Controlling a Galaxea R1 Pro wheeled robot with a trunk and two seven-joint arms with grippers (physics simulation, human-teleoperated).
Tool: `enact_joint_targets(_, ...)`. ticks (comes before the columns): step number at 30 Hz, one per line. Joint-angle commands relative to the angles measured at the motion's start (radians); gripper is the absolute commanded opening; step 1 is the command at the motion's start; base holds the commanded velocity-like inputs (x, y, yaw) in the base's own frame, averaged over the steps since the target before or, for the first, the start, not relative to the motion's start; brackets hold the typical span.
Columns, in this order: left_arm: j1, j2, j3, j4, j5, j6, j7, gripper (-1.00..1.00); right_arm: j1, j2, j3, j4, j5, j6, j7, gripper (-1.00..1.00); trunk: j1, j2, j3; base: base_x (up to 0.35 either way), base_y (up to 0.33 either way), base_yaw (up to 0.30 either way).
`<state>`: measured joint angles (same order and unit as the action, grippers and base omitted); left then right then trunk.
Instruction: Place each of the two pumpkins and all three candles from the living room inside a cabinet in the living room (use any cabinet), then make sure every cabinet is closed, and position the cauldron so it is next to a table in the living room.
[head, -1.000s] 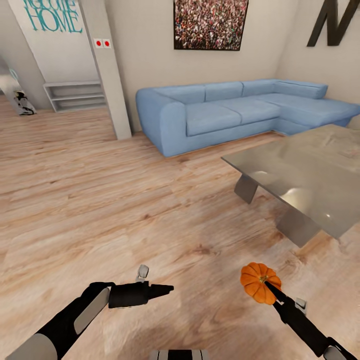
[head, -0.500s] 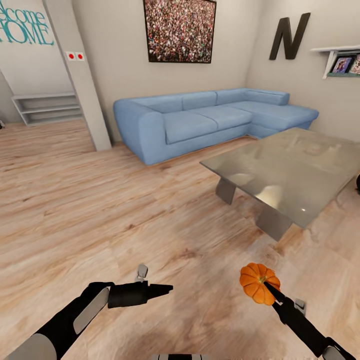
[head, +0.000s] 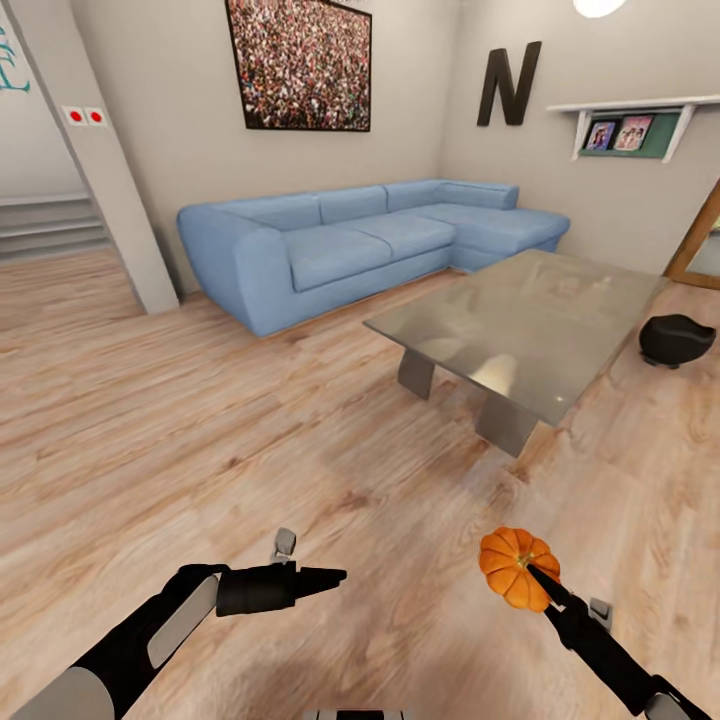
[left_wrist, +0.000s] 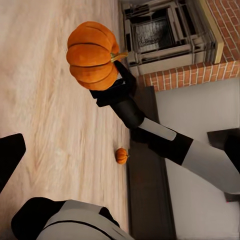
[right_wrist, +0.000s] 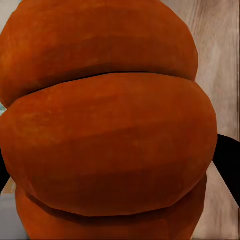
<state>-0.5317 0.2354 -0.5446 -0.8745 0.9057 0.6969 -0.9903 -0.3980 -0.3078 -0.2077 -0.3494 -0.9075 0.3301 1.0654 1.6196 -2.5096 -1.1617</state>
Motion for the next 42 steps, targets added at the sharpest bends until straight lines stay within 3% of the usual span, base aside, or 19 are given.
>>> enact_joint_targets(1,-0.001,0.001,-0.003,0.0,0.009,0.007,0.001,1.0,-0.001,0.0,-0.003,0.001,-0.007,0.01,0.002,-1.0,-0.001,0.0,0.0,-0.121,0.096,-0.273)
enact_joint_targets(19,-0.001,0.0,-0.004,-0.002,0.008,0.007,0.001,1.0,-0.001,0.0,-0.002,0.003,-0.007,0.01,-0.003,-1.0,-0.001,0.0,0.012,-0.019,0.015,-0.273)
enact_joint_targets(35,-0.001,0.0,-0.005,-0.003,0.008,0.007,0.001,1.0,-0.001,0.0,-0.003,0.004,-0.008,0.01,-0.004,-1.0,-0.008,0.003,0.084,0.0,0.0,-0.273)
enact_joint_targets(42,-0.001,0.0,-0.006,-0.003,0.007,0.007,0.001,1.0,-0.001,0.0,-0.004,0.004,-0.008,0.01,-0.004,-1.0,-0.008,0.003,0.089,0.0,0.0,-0.273)
